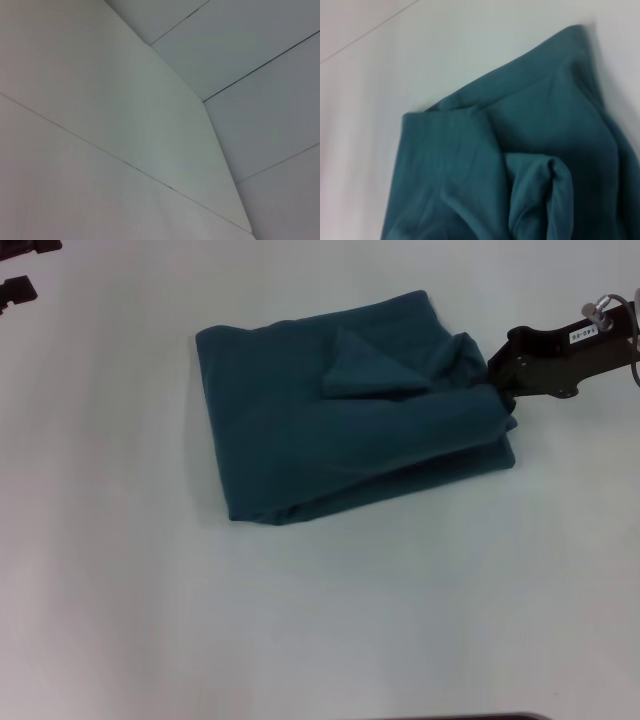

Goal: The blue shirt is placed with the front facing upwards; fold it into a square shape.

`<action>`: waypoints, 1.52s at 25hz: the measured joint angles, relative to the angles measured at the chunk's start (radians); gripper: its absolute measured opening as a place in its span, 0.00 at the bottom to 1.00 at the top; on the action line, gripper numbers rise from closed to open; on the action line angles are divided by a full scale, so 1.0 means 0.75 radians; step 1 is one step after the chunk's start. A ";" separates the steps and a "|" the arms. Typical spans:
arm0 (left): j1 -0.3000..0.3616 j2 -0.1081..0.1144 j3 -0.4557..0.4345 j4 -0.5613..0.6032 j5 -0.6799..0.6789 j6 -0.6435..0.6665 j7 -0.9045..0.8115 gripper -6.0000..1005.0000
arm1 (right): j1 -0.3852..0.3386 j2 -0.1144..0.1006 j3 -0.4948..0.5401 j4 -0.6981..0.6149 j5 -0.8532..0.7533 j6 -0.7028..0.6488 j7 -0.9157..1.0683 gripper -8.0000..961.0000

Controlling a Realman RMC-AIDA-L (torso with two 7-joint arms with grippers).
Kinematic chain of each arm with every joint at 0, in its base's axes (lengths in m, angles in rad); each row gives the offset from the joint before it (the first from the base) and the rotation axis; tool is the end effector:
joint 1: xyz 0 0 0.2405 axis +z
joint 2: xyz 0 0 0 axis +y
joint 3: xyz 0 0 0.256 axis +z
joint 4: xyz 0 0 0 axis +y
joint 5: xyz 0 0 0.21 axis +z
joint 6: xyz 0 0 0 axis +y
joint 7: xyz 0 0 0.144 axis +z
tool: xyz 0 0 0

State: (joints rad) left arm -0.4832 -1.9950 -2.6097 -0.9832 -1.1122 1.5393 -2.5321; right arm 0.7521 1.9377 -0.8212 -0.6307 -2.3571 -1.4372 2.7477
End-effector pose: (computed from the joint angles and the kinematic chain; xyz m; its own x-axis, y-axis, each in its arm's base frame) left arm -0.2811 0.3551 0.1172 0.0442 0.7582 0.6506 0.9721 -0.1829 0.1471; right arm 0.2578 0.3889 0.0261 0.0281 -0.9769 -0.2116 -0.9982 -0.0164 -0.0568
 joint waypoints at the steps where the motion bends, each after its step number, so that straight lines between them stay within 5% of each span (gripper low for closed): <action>1: 0.000 -0.001 0.000 0.001 0.000 -0.001 0.000 0.94 | -0.001 0.004 -0.004 -0.001 -0.011 0.017 -0.006 0.04; 10: 0.000 -0.003 0.001 0.004 0.000 -0.003 0.001 0.94 | 0.033 0.041 -0.013 -0.016 -0.045 0.019 -0.041 0.04; 18: 0.008 -0.001 -0.003 0.004 0.000 -0.024 -0.004 0.94 | 0.017 0.033 -0.001 -0.208 0.015 -0.180 0.013 0.04; 25: 0.000 -0.003 0.003 0.004 0.005 -0.033 -0.005 0.94 | 0.000 0.012 0.041 -0.110 -0.183 -0.007 0.010 0.04; 38: 0.005 -0.008 0.032 0.008 0.006 -0.057 -0.005 0.94 | 0.052 0.039 -0.047 -0.003 -0.208 0.213 -0.013 0.04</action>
State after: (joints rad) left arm -0.4794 -2.0007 -2.5858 -0.9775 -1.1074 1.4963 -2.5355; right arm 0.7910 1.9667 -0.8568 -0.6329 -2.5133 -1.2771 2.7377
